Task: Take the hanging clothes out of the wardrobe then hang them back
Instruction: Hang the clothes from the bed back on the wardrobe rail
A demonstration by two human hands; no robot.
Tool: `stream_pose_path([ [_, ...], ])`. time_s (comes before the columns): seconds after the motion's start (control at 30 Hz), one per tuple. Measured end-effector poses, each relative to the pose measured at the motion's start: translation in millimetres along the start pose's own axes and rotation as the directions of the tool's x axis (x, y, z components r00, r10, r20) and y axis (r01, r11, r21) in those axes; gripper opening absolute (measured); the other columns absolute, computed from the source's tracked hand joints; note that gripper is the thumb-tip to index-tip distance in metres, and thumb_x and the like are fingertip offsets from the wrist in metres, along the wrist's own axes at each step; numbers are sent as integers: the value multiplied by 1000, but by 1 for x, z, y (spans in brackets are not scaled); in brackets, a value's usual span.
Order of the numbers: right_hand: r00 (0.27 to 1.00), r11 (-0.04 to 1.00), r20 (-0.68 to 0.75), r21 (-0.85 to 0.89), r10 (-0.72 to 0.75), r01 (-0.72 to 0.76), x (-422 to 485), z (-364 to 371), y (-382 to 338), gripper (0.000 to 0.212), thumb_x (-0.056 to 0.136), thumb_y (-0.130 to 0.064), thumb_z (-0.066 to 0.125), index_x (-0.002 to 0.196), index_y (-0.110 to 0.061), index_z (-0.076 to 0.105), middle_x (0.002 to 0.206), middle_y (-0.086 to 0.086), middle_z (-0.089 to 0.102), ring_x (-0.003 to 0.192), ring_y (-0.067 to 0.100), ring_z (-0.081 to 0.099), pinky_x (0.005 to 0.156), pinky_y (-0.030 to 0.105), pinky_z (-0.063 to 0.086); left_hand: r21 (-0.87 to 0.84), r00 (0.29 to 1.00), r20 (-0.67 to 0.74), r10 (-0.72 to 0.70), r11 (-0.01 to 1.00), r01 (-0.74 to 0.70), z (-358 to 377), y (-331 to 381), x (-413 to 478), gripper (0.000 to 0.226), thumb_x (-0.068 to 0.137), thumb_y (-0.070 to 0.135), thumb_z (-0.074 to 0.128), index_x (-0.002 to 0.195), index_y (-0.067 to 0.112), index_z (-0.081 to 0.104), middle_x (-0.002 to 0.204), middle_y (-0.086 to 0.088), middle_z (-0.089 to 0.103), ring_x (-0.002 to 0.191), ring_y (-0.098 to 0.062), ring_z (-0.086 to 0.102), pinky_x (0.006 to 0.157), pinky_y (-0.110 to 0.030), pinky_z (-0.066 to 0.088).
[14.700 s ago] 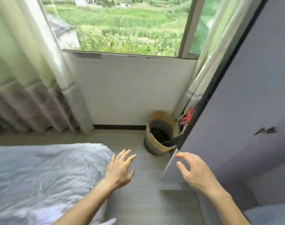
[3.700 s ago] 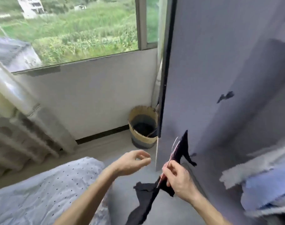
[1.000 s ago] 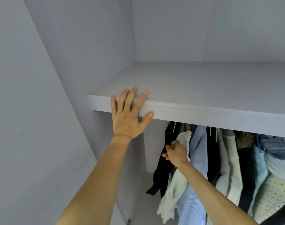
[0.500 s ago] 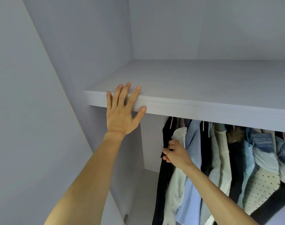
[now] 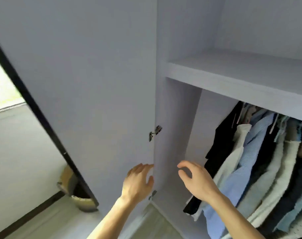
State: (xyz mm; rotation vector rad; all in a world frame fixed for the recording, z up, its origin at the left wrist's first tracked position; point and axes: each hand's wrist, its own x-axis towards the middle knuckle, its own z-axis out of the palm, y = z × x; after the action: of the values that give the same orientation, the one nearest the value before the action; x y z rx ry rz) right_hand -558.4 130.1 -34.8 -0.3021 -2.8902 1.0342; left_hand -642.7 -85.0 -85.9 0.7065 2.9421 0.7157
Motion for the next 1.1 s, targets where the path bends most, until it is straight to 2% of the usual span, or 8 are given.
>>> stream_pose_path([
  [0.13, 956, 959, 170, -110, -240, 260, -43, 76, -33, 27, 99, -31, 54, 125, -29, 64, 140, -13, 52, 137, 8, 35, 107, 7, 13, 82, 952, 7, -305, 949, 303, 9, -86, -144, 49, 91, 48, 46, 138, 37, 53, 141, 13, 55, 136, -15, 46, 112, -33, 34],
  [0.23, 881, 906, 301, -100, -366, 411, -82, 128, -67, 31, 98, -38, 51, 125, -31, 66, 143, -11, 52, 142, 10, 32, 113, 14, 13, 100, 862, -81, -501, 856, 507, 3, -132, -257, 48, 82, 52, 45, 120, 33, 68, 122, 8, 68, 118, -19, 63, 96, -37, 50],
  [0.33, 757, 820, 413, -38, -507, 570, -132, 173, -105, 31, 97, -40, 52, 125, -34, 66, 143, -13, 53, 144, 9, 31, 115, 20, 16, 63, 698, -99, -710, 695, 716, -6, -150, -375, 52, 77, 53, 41, 111, 30, 72, 116, 3, 70, 112, -22, 66, 90, -42, 53],
  [0.53, 372, 561, 592, 167, -715, 811, -240, 246, -207, 29, 98, -42, 54, 126, -41, 62, 146, -15, 49, 147, 10, 25, 121, 38, 28, -95, 270, -165, -949, 287, 953, -26, -121, -586, 47, 93, 47, 43, 138, 38, 51, 147, 9, 47, 137, -15, 41, 113, -37, 30],
  [0.73, -62, 239, 613, 397, -788, 886, -344, 291, -288, 31, 98, -44, 54, 128, -43, 61, 147, -18, 47, 147, 8, 24, 117, 27, 23, -301, -188, -214, -959, -118, 946, -8, -51, -743, 46, 98, 47, 42, 143, 37, 46, 149, 11, 44, 135, -15, 42, 111, -37, 34],
  [0.87, -342, 27, 554, 552, -759, 834, -407, 314, -315, 28, 96, -40, 59, 124, -39, 66, 142, -12, 55, 144, 16, 35, 115, 34, 32, -403, -431, -198, -881, -328, 855, 17, 18, -801, 47, 96, 47, 43, 142, 36, 48, 146, 12, 47, 134, -13, 43, 110, -36, 35],
  [0.97, -499, -101, 459, 654, -735, 750, -452, 333, -323, 26, 93, -35, 65, 119, -34, 70, 134, -5, 63, 137, 24, 46, 109, 41, 43, -461, -593, -188, -783, -463, 757, 34, 70, -826, 51, 87, 46, 42, 134, 36, 56, 143, 10, 52, 133, -14, 46, 109, -36, 37],
  [1.1, -665, -222, 401, 727, -631, 649, -509, 351, -322, 30, 97, -39, 58, 125, -33, 67, 139, -4, 59, 140, 24, 43, 112, 42, 39, -516, -753, -173, -635, -593, 618, 63, 128, -852, 53, 84, 44, 43, 131, 29, 62, 139, 5, 58, 130, -18, 52, 107, -37, 41],
])
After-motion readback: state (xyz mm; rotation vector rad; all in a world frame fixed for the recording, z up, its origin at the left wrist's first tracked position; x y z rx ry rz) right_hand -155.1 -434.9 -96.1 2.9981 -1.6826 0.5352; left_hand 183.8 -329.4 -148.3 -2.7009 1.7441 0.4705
